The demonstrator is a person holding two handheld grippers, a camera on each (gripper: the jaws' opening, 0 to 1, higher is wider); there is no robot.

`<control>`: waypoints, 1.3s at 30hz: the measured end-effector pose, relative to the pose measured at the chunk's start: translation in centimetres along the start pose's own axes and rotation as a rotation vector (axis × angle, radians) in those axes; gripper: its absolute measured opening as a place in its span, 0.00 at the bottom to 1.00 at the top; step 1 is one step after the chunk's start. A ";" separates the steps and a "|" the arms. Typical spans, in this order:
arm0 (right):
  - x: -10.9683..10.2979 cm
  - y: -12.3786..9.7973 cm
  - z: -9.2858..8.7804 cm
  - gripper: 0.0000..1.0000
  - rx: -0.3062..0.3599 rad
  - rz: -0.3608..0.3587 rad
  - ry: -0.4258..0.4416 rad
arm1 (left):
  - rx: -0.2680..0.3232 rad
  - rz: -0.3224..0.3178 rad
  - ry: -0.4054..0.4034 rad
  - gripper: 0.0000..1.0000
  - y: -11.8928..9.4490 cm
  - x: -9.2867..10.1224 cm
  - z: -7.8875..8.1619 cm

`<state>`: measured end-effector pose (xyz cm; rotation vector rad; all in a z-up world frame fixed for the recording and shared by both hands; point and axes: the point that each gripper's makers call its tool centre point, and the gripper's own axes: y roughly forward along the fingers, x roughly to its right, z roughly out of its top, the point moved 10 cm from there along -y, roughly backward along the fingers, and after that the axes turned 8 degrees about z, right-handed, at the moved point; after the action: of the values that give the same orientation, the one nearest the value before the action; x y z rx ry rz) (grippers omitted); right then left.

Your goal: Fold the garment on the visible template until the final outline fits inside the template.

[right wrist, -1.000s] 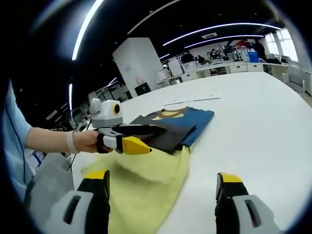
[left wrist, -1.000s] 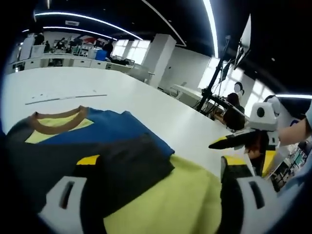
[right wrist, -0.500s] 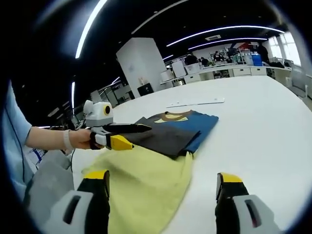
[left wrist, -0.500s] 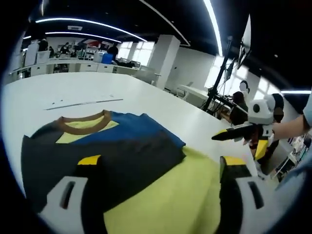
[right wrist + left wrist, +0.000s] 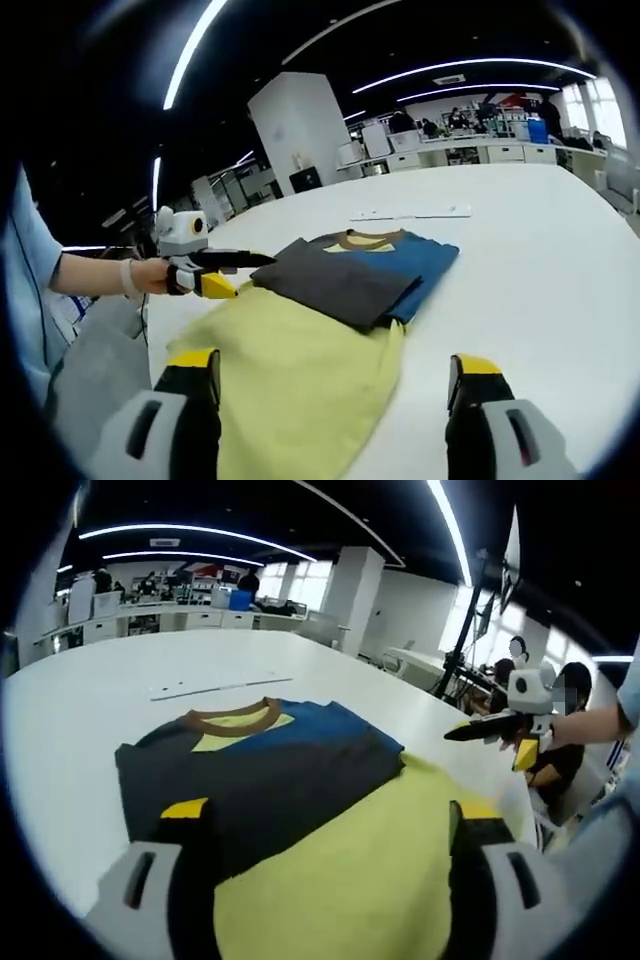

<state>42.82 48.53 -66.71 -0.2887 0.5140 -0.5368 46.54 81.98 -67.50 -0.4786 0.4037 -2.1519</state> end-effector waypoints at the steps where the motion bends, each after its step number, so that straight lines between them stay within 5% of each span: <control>1: 0.0 0.0 0.0 0.96 -0.003 0.001 -0.002 | -0.002 0.002 -0.003 0.95 -0.3 -0.2 -0.1; 16: -0.1 0.3 -0.4 1.00 -0.054 0.020 -0.040 | -0.047 0.090 -0.018 0.93 -5.5 -2.6 -2.5; 39: -0.8 0.4 -0.5 1.00 -0.088 0.017 -0.053 | -0.046 0.145 -0.084 0.88 -9.9 -3.2 -4.4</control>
<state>42.15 49.20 -66.96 -0.3808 0.4889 -0.4896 39.36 90.69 -67.54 -0.5468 0.4283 -1.9794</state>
